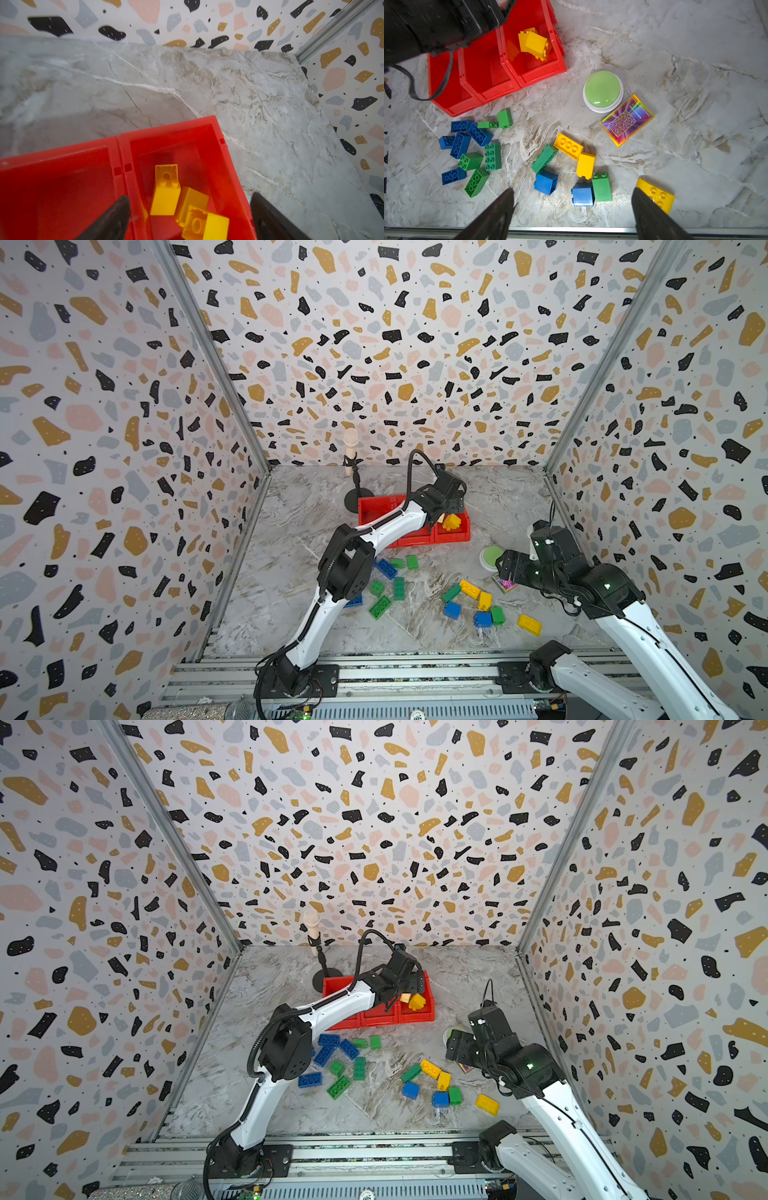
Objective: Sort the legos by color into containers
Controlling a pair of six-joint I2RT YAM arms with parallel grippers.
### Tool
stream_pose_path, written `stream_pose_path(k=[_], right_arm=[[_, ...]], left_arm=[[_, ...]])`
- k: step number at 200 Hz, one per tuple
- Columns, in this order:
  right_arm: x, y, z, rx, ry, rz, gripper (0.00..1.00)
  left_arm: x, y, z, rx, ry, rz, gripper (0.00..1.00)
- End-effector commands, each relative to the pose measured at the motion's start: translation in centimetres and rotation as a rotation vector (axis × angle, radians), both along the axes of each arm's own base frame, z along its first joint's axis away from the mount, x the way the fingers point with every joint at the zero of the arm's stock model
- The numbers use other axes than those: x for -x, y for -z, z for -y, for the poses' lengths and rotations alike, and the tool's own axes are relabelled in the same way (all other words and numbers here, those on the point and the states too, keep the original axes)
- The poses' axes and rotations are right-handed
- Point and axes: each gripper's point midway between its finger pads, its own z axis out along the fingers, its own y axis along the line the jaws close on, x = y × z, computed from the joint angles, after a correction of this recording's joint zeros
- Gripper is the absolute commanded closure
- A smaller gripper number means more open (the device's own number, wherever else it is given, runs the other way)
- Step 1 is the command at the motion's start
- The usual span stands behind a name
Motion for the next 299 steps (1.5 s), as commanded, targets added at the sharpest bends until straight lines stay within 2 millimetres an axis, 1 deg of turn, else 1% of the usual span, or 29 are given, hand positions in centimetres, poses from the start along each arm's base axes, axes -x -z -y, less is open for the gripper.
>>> stream_pose_path(k=[1, 12, 21, 23, 27, 29, 34, 47, 48, 53, 60, 63, 82, 95, 110, 120, 126, 141, 153, 177, 195, 213, 247, 278, 299], right_arm=[[-0.1, 2.2, -0.5, 0.014, -0.015, -0.068, 0.14], [-0.2, 3.3, -1.0, 0.012, -0.030, -0.094, 0.14], [-0.3, 4.1, -1.4, 0.010, -0.049, -0.107, 0.15], [-0.4, 4.4, -1.6, 0.011, -0.056, -0.112, 0.16], [-0.4, 4.8, -1.7, 0.013, -0.062, -0.118, 0.16], [-0.4, 4.9, -1.8, 0.013, -0.065, -0.120, 0.17], [-0.5, 5.3, -2.0, 0.015, -0.073, -0.126, 0.18], [-0.8, 6.6, -2.6, 0.018, -0.107, -0.142, 0.19], [-0.8, 6.6, -2.6, 0.018, -0.107, -0.142, 0.19], [-0.8, 7.0, -2.8, 0.020, -0.118, -0.148, 0.20], [-1.0, 7.6, -3.2, 0.022, -0.142, -0.155, 0.23], [-1.0, 7.8, -3.3, 0.023, -0.149, -0.158, 0.23], [-1.6, 8.9, -3.7, 0.059, -0.198, -0.176, 0.30], [-2.2, 9.4, -4.2, 0.088, -0.258, -0.179, 0.33], [-2.7, 10.2, -4.4, 0.134, -0.300, -0.198, 0.36], [-3.0, 10.6, -4.6, 0.150, -0.321, -0.213, 0.37], [-3.1, 10.9, -4.8, 0.160, -0.340, -0.223, 0.37], [-3.5, 11.7, -5.0, 0.196, -0.358, -0.243, 0.38], [-3.7, 12.3, -5.2, 0.218, -0.375, -0.257, 0.38], [-3.9, 13.3, -5.9, 0.234, -0.424, -0.281, 0.35], [-3.9, 14.3, -6.1, 0.245, -0.444, -0.312, 0.30], [-3.7, 15.1, -6.4, 0.248, -0.463, -0.339, 0.29], [-3.6, 16.5, -6.9, 0.274, -0.481, -0.373, 0.29], [-3.6, 18.0, -7.0, 0.305, -0.485, -0.400, 0.29], [-4.0, 18.5, -7.2, 0.317, -0.487, -0.407, 0.29]], left_arm=[[1.0, -7.6, -0.9, 0.079, 0.001, 0.135, 0.02], [2.0, -9.0, -2.1, 0.082, 0.002, 0.160, 0.01], [3.2, -9.7, -3.3, 0.082, 0.007, 0.179, 0.00], [3.5, -9.6, -3.5, 0.080, 0.009, 0.179, 0.00], [4.0, -10.0, -4.1, 0.085, 0.010, 0.190, 0.00], [4.3, -9.8, -4.4, 0.080, 0.011, 0.188, 0.00], [5.2, -10.3, -5.3, 0.086, 0.012, 0.202, 0.00], [7.3, -10.6, -7.7, 0.087, 0.010, 0.222, 0.00], [7.4, -10.4, -7.9, 0.082, 0.009, 0.220, 0.00], [8.3, -10.5, -8.9, 0.088, 0.004, 0.228, 0.00], [9.4, -10.1, -10.3, 0.085, -0.006, 0.228, 0.00], [9.9, -10.3, -10.9, 0.089, -0.012, 0.232, 0.00], [13.1, -9.0, -14.6, 0.094, -0.045, 0.223, 0.00], [15.0, -8.2, -17.0, 0.103, -0.077, 0.214, 0.00], [16.9, -7.2, -19.7, 0.105, -0.115, 0.201, 0.00], [18.1, -6.6, -21.1, 0.109, -0.138, 0.191, 0.00], [18.7, -6.6, -21.9, 0.119, -0.147, 0.192, 0.00], [20.2, -6.3, -23.4, 0.140, -0.159, 0.189, 0.00], [21.2, -6.3, -24.5, 0.153, -0.166, 0.191, 0.00], [22.5, -6.2, -26.4, 0.162, -0.201, 0.198, 0.00], [23.0, -6.2, -27.4, 0.169, -0.222, 0.207, 0.00], [23.2, -6.5, -28.0, 0.179, -0.239, 0.215, 0.00], [23.2, -6.7, -28.3, 0.166, -0.249, 0.231, 0.00], [22.8, -7.0, -28.1, 0.116, -0.234, 0.245, 0.00], [22.5, -6.9, -28.0, 0.091, -0.232, 0.242, 0.00]])
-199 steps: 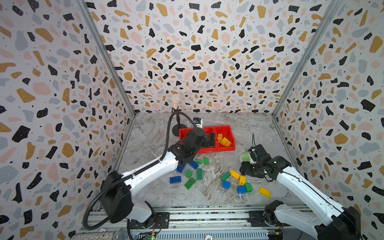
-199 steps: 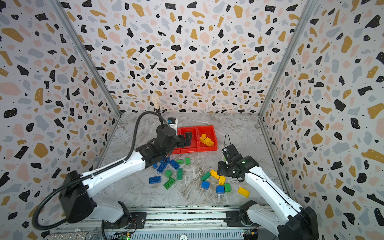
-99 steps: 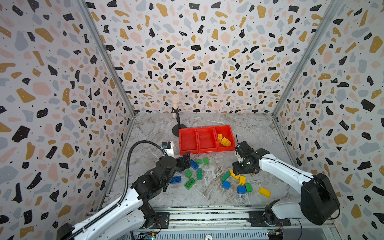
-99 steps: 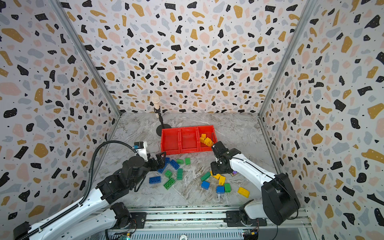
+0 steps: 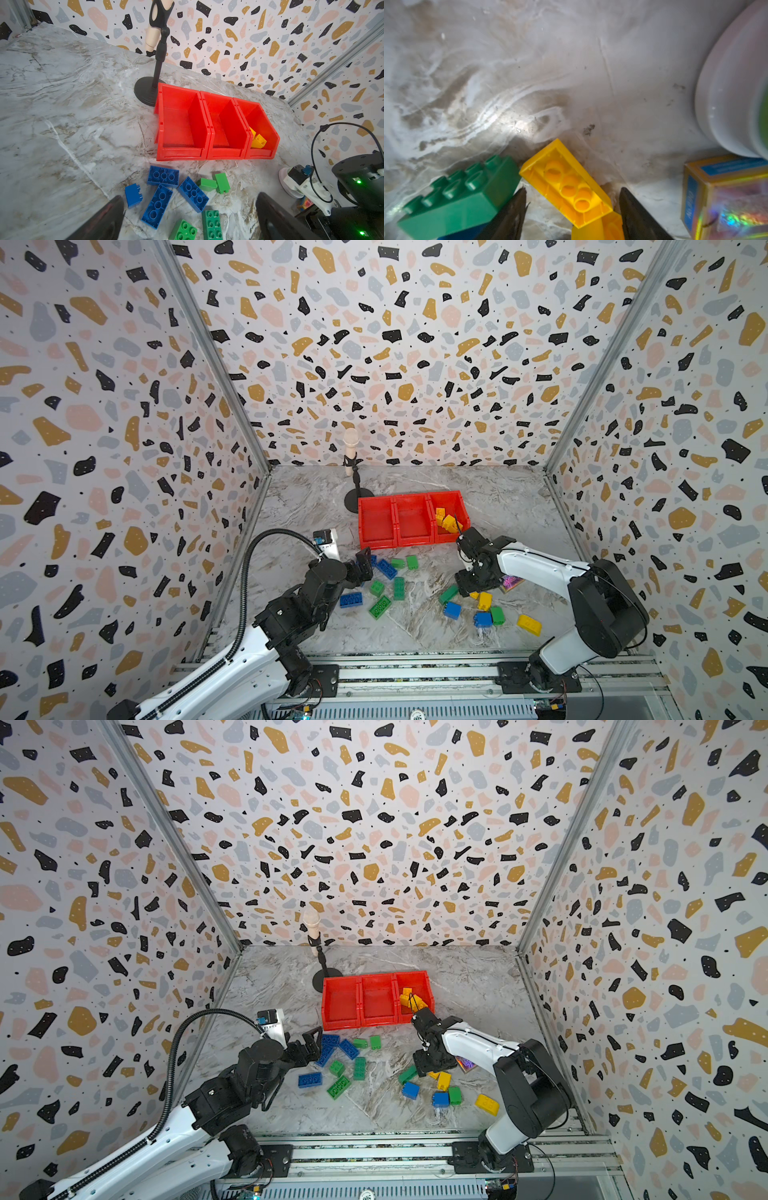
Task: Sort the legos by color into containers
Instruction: 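Grasp a yellow brick with the right gripper while the left arm withdraws, then carry the yellow brick over the bin and release it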
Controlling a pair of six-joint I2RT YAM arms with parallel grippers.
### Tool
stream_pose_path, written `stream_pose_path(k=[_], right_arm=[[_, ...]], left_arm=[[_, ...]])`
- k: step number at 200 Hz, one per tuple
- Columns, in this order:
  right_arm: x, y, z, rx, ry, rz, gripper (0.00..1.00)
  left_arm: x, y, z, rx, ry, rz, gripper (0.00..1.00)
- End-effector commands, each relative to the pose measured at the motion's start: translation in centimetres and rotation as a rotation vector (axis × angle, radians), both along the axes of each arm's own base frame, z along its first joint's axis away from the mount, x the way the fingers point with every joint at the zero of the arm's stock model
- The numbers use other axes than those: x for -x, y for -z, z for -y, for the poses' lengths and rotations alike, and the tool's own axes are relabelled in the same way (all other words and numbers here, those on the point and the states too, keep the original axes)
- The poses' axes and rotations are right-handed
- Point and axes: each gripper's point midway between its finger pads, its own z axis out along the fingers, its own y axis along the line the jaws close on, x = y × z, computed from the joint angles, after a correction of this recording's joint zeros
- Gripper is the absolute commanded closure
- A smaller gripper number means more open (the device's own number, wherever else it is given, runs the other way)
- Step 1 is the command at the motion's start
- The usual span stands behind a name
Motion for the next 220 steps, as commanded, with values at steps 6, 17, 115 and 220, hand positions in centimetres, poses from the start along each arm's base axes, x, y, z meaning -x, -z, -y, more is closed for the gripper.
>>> stream_pose_path(k=[6, 17, 115, 220], right_arm=[[-1.4, -0.4, -0.7, 0.010, -0.012, 0.034, 0.29], [-1.6, -0.1, -0.8, 0.014, -0.013, 0.028, 0.33], [-7.2, -6.9, -2.8, 0.019, 0.002, 0.164, 0.66], [-24.1, -11.3, -6.0, -0.063, 0.118, 0.352, 0.58]], left_arm=[[-0.5, -1.0, 0.1, -0.034, -0.005, 0.025, 0.00], [-0.6, -1.0, 0.3, -0.028, 0.000, 0.021, 0.00], [-1.8, -2.7, 3.7, 0.004, 0.097, 0.035, 0.00], [-5.6, -5.3, 12.1, 0.005, 0.316, 0.062, 0.00]])
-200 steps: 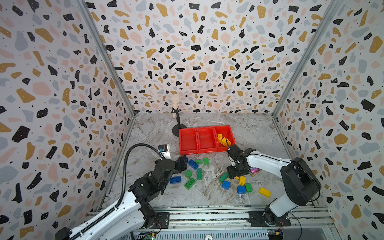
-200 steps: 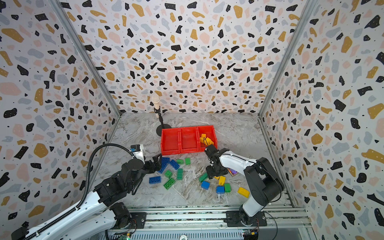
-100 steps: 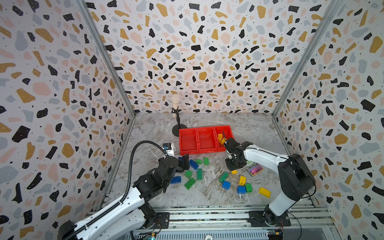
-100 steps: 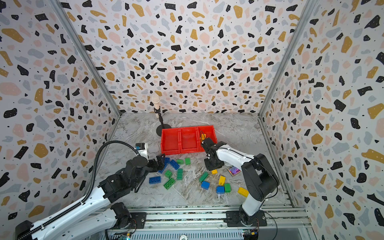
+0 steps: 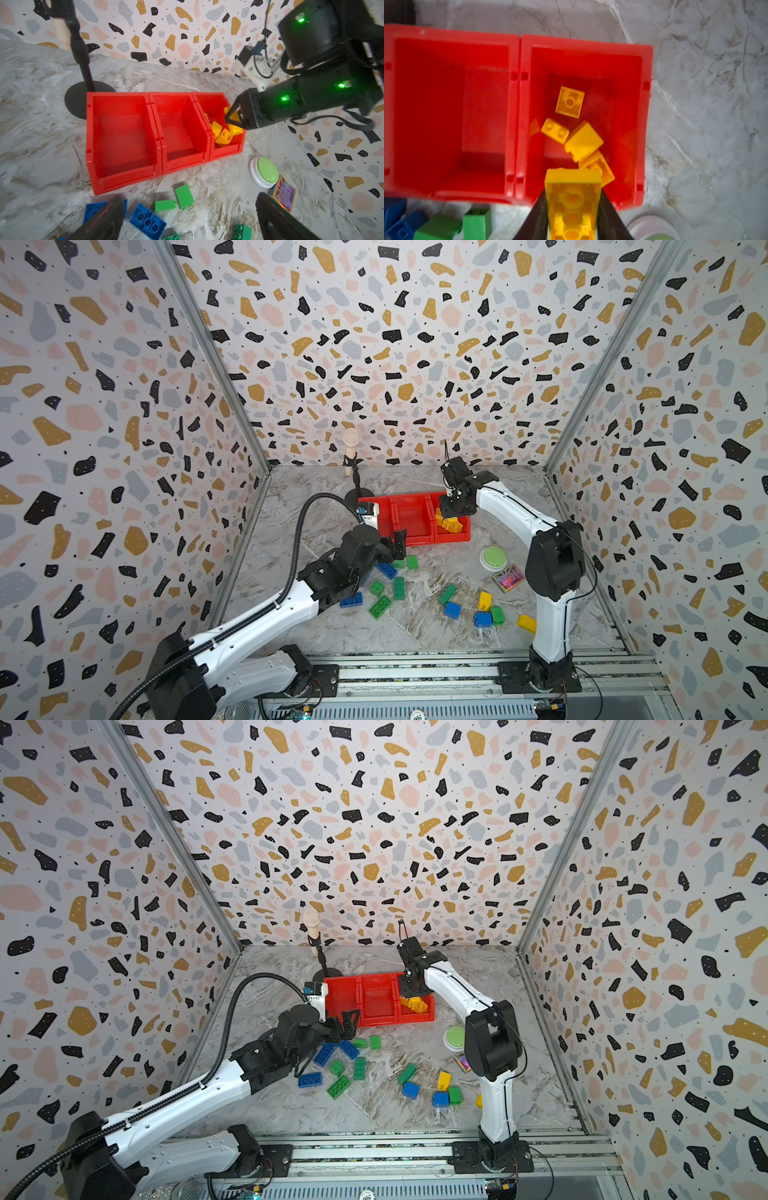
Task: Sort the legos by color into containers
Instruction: 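Carry the yellow brick over the bin and release it, then lower the right gripper and grasp a yellow brick near the green bricks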
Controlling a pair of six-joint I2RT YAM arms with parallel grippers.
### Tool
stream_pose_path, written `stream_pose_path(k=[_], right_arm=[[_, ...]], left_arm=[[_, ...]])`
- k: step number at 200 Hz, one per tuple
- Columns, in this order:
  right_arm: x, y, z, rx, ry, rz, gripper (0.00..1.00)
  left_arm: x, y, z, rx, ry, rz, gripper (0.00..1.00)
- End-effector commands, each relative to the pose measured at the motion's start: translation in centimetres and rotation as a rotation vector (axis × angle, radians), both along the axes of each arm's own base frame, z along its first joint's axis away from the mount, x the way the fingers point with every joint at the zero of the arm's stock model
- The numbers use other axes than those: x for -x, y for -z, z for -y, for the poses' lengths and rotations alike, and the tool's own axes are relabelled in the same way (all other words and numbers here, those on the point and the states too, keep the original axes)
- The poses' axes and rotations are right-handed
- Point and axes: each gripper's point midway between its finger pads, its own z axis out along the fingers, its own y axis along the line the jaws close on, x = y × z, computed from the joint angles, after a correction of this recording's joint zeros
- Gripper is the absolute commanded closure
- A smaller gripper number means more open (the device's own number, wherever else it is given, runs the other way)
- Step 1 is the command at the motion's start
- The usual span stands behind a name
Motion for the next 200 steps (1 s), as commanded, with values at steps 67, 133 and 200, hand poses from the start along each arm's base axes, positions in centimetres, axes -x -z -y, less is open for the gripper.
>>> stream_pose_path(k=[67, 133, 200], right_arm=[[-0.5, -2.3, 1.1, -0.004, 0.084, 0.003, 0.38], [14.7, 1.4, 5.6, -0.038, 0.230, -0.129, 0.38], [23.7, 5.6, 8.4, -0.071, 0.369, -0.214, 0.33]], left_arm=[[-1.0, -3.2, 4.7, -0.095, 0.199, 0.115, 0.00], [4.3, -1.7, 8.1, -0.035, 0.327, 0.098, 0.00], [9.8, -0.1, 9.2, -0.002, 0.338, 0.061, 0.00]])
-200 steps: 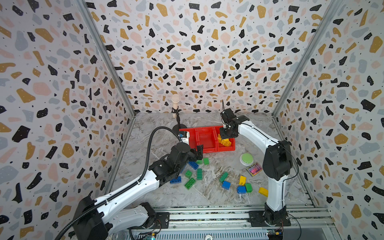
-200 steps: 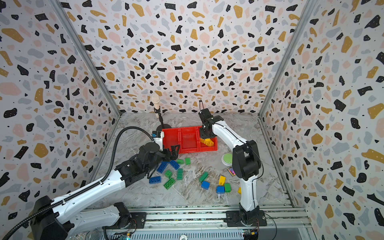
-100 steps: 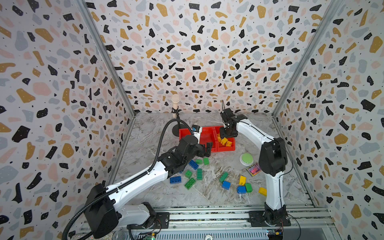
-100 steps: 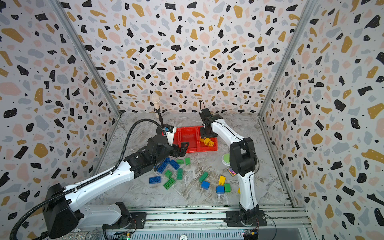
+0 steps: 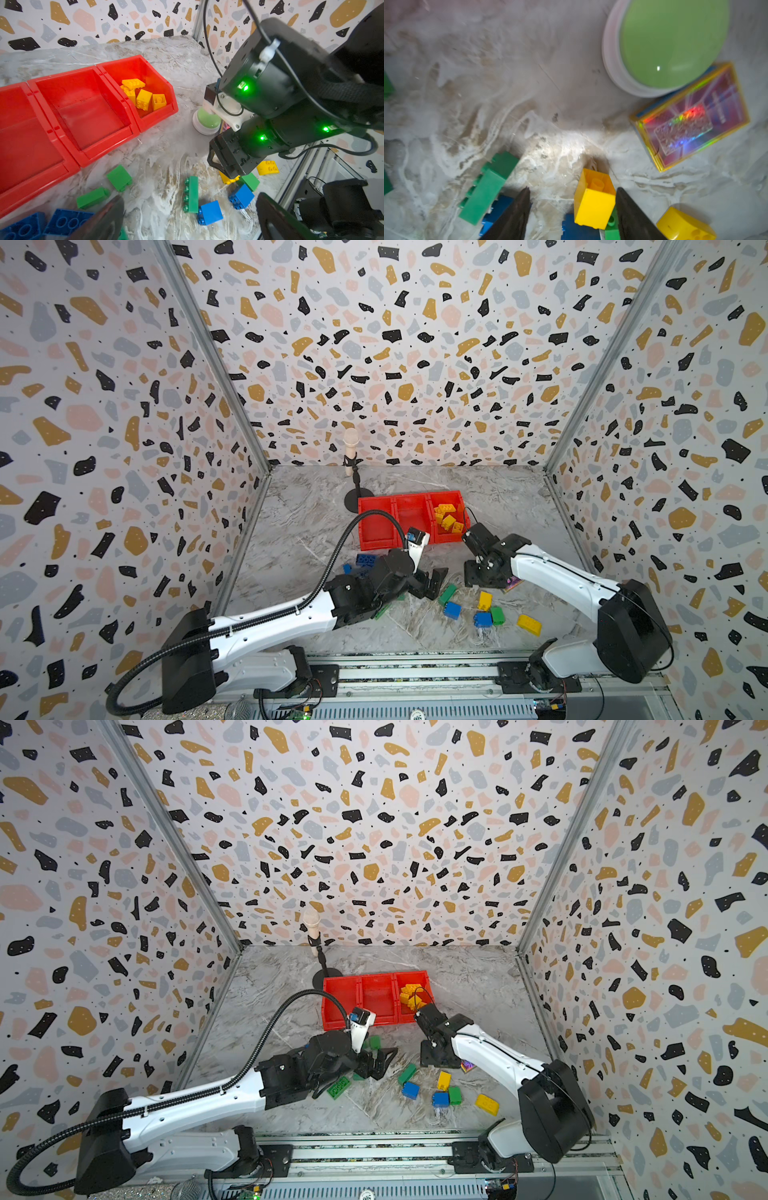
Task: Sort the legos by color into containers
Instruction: 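Lower the right gripper and grasp a yellow brick near the green bricks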
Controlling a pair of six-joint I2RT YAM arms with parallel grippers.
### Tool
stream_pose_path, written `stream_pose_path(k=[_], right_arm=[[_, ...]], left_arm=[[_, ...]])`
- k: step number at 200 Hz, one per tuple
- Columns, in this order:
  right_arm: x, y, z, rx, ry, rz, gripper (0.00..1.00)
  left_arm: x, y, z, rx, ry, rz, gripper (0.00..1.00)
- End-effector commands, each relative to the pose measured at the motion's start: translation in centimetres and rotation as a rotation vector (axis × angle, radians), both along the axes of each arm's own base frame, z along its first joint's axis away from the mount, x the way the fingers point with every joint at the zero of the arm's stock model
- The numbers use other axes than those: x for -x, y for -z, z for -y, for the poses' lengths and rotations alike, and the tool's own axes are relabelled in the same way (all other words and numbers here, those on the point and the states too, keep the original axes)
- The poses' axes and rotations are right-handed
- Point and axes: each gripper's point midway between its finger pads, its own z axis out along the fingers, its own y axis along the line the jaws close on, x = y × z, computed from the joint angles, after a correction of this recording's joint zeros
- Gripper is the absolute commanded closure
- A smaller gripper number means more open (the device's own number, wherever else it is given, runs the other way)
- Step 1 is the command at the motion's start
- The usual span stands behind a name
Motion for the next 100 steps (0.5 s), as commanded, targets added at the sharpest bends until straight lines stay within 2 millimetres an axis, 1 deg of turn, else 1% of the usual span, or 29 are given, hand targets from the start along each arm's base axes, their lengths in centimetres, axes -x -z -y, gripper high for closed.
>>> stream_pose_path(k=[1, 36, 70, 87, 100], right_arm=[[0.6, -0.5, 0.3, -0.050, 0.107, 0.040, 0.33], [1.4, 0.7, 0.6, -0.069, 0.117, 0.031, 0.32], [2.0, 2.3, 0.3, -0.088, 0.121, 0.007, 0.33], [2.1, 2.9, 0.3, -0.092, 0.126, -0.002, 0.36], [2.2, 3.2, 0.3, -0.093, 0.127, -0.011, 0.44]], left_arm=[[0.5, -1.5, -0.2, 0.070, -0.055, 0.016, 0.00], [1.4, -1.5, -0.5, 0.072, -0.066, 0.011, 0.00], [1.5, -1.4, -1.1, 0.075, -0.085, 0.007, 0.00], [1.4, -1.3, -1.2, 0.066, -0.086, 0.011, 0.00], [1.4, -1.3, -1.0, 0.060, -0.084, 0.013, 0.00]])
